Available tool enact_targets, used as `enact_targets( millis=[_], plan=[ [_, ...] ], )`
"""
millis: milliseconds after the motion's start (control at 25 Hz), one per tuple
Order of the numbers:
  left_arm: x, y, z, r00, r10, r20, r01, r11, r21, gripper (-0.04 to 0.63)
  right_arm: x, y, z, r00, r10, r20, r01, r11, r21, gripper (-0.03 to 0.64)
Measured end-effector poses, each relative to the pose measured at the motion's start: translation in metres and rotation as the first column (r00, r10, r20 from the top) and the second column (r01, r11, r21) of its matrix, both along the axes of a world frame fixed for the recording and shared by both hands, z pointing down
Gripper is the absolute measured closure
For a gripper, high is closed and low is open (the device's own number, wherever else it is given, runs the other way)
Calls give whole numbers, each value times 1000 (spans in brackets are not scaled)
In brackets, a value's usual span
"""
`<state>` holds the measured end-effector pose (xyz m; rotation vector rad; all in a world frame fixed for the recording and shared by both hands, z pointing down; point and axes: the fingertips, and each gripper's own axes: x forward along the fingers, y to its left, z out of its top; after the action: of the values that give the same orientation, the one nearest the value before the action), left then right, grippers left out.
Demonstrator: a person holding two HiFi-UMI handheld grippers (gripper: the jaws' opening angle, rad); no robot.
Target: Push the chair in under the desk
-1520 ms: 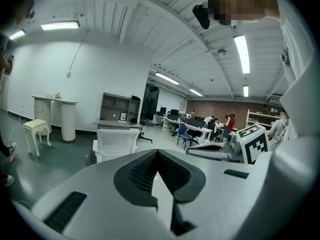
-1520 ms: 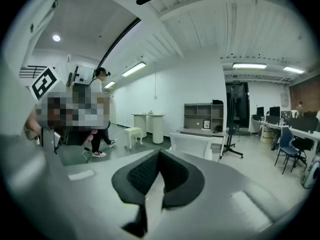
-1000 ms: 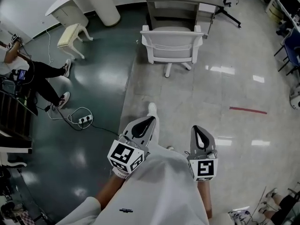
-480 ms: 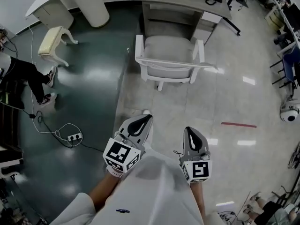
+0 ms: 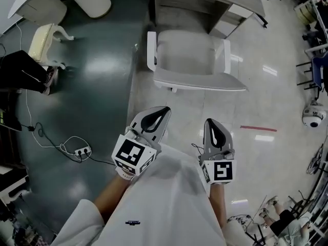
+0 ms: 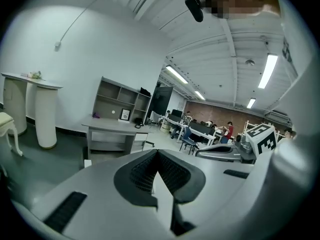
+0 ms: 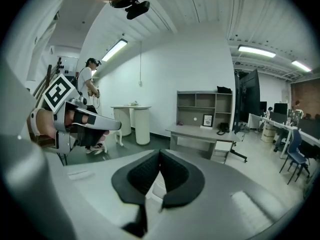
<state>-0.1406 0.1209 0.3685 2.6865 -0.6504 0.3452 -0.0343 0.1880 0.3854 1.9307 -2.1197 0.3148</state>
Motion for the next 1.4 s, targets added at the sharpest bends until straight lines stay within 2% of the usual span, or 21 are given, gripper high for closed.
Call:
enact_targets(
  millis=[120, 360, 560, 800, 920, 1080, 1240, 1400],
  plan=[
    [6, -16, 0, 1000, 14, -2, -14, 1000, 2, 589, 9, -13, -3, 999, 8, -36, -8, 1000, -7, 606],
    [24, -23, -1, 1000, 9, 6, -10, 1000, 11, 589, 31, -29, -3, 999, -24, -39, 24, 1000, -12, 604],
    [41, -33, 2, 998, -16, 55, 12, 997, 71, 589, 55, -43, 3, 998, -54, -21, 54, 999, -1, 604],
    [65, -40, 7, 992, -26, 125, 14, 995, 99, 589, 68, -66, 12, 983, -183, -32, 182, 983, -26, 601],
    [76, -42, 17, 983, -29, 183, 8, 994, 112, 588, 68, -75, 20, 966, -256, -42, 254, 966, -58, 508],
    [89, -48, 34, 970, -16, 241, -13, 993, 121, 583, 68, -81, 45, 937, -347, -44, 339, 931, -133, 474],
    [104, -42, 60, 939, 85, 334, -124, 987, 97, 506, 72, -84, 67, 914, -403, -32, 390, 899, -202, 423],
    [112, -40, 88, 882, 161, 443, -225, 970, 96, 463, 77, -87, 92, 886, -460, -61, 429, 863, -267, 416]
  ],
)
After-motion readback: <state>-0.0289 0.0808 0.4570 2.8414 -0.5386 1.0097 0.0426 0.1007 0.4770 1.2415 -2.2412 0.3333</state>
